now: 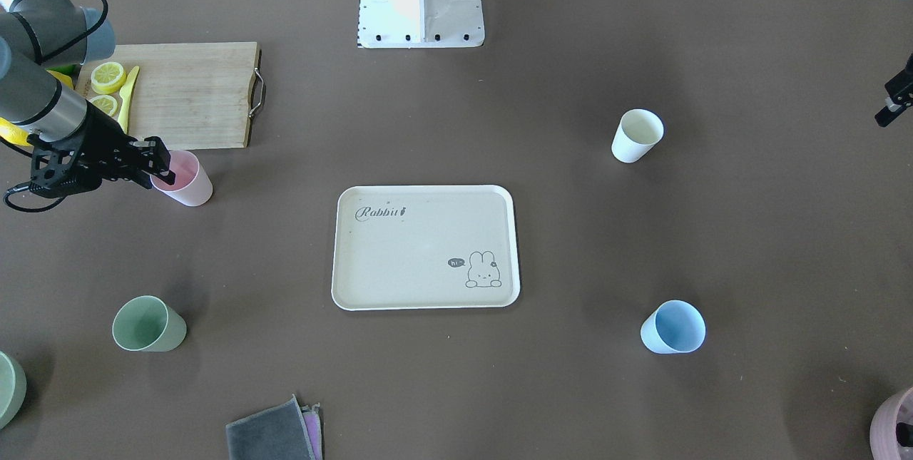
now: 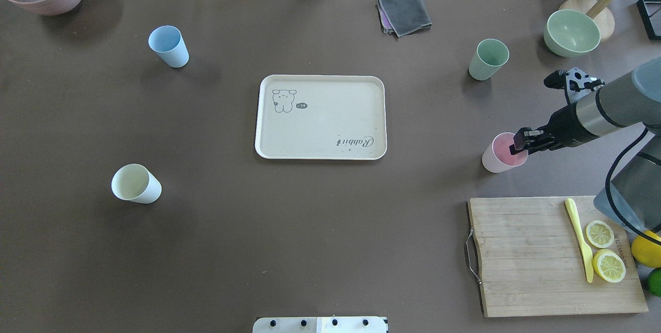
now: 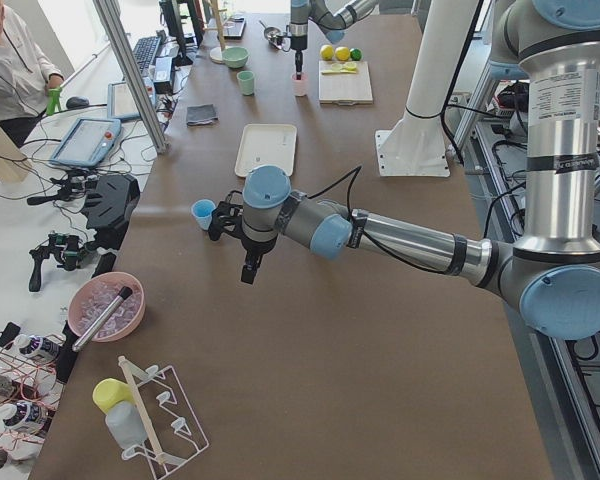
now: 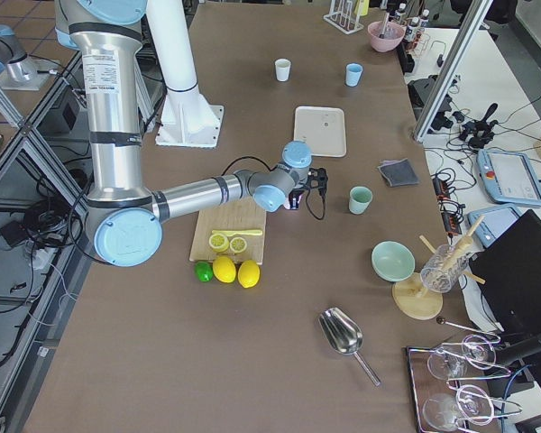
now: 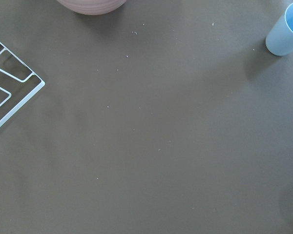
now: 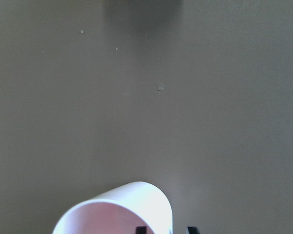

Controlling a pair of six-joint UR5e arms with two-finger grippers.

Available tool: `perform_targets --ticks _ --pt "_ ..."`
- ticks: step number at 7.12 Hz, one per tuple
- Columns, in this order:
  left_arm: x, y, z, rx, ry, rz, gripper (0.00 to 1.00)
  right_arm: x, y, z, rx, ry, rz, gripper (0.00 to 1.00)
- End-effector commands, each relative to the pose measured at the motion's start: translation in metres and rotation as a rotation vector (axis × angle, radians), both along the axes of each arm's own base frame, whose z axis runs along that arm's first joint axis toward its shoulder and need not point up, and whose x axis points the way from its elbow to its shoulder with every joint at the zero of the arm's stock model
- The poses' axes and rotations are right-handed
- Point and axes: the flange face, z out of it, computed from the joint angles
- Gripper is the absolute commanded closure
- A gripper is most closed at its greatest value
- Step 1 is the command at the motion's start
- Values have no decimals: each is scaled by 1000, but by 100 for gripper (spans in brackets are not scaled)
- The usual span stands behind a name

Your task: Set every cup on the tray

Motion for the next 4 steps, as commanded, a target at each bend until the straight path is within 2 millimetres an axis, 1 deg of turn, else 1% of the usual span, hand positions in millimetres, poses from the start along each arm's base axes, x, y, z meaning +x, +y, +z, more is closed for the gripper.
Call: perform_targets --ticks 1,2,3,4 --pt "50 -17 -27 -57 11 -16 2 -5 -2 -31 0 -60 -38 100" --pt "84 -24 -44 -93 10 -36 3 -2 -24 -60 -15 -76 -19 100" --pt "125 -26 -65 -119 18 -32 3 -19 -47 -100 -19 -73 -4 100" --pt "171 -19 -84 -144 22 -22 3 -44 -65 -149 -54 -67 36 100"
